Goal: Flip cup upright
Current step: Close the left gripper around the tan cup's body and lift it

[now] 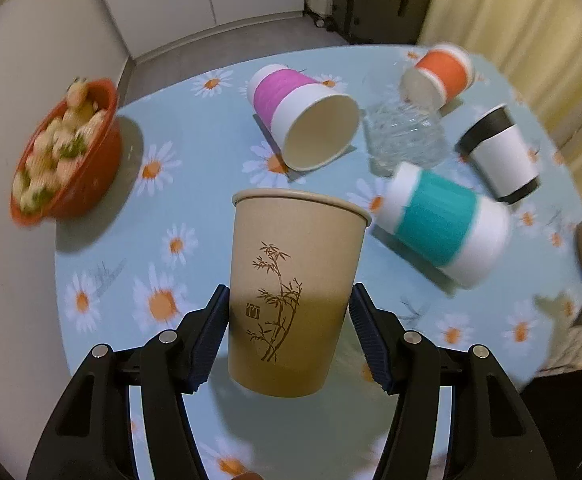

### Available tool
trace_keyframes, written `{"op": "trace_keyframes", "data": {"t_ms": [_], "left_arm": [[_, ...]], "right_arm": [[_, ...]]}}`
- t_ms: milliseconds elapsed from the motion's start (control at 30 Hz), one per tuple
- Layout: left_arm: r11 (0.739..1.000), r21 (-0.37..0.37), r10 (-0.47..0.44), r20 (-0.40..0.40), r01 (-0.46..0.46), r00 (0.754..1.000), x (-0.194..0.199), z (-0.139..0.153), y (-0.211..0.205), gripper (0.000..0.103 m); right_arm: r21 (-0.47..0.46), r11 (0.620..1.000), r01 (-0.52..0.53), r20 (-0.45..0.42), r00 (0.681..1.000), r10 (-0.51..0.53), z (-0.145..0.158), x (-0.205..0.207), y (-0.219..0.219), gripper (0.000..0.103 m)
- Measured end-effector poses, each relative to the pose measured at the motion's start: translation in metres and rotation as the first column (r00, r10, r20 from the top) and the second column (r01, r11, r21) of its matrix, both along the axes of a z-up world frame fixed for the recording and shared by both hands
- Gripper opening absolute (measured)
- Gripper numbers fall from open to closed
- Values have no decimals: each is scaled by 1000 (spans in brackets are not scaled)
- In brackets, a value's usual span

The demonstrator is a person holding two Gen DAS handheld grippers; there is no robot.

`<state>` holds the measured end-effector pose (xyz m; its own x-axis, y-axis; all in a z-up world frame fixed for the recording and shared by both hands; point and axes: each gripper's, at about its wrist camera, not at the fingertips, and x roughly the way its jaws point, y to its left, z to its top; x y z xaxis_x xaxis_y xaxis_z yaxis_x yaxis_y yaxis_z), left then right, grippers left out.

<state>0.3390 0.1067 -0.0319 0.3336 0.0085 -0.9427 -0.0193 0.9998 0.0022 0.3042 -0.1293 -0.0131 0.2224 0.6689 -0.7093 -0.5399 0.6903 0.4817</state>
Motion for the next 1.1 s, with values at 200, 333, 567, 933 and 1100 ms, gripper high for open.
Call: {"op": "trace_keyframes", "data": {"t_ms": [200,333,567,933,1100], "left_arm": [[981,-158,108,-12,-109,994,-38,18,-16,59],[956,-245,157,-32,-160,987,-55,19,-34,59],[898,-353,242,-103,-263,965,-71,-2,-64,59],[872,-377,270,-160,-311,950,-72,-37,-107,59],[876,-367,268,-171,-313,948,-70,-44,-116,60]], "right_arm": [[49,999,10,-14,1000,-10,8,-7,-11,98],[95,995,6,-18,1000,-4,15,-15,-20,98],[134,990,39,-50,998,-32,12,-26,-44,98],[123,986,110,-89,991,-99,-6,-34,-80,98],[129,984,122,-93,989,-111,-6,-32,-84,98]]}}
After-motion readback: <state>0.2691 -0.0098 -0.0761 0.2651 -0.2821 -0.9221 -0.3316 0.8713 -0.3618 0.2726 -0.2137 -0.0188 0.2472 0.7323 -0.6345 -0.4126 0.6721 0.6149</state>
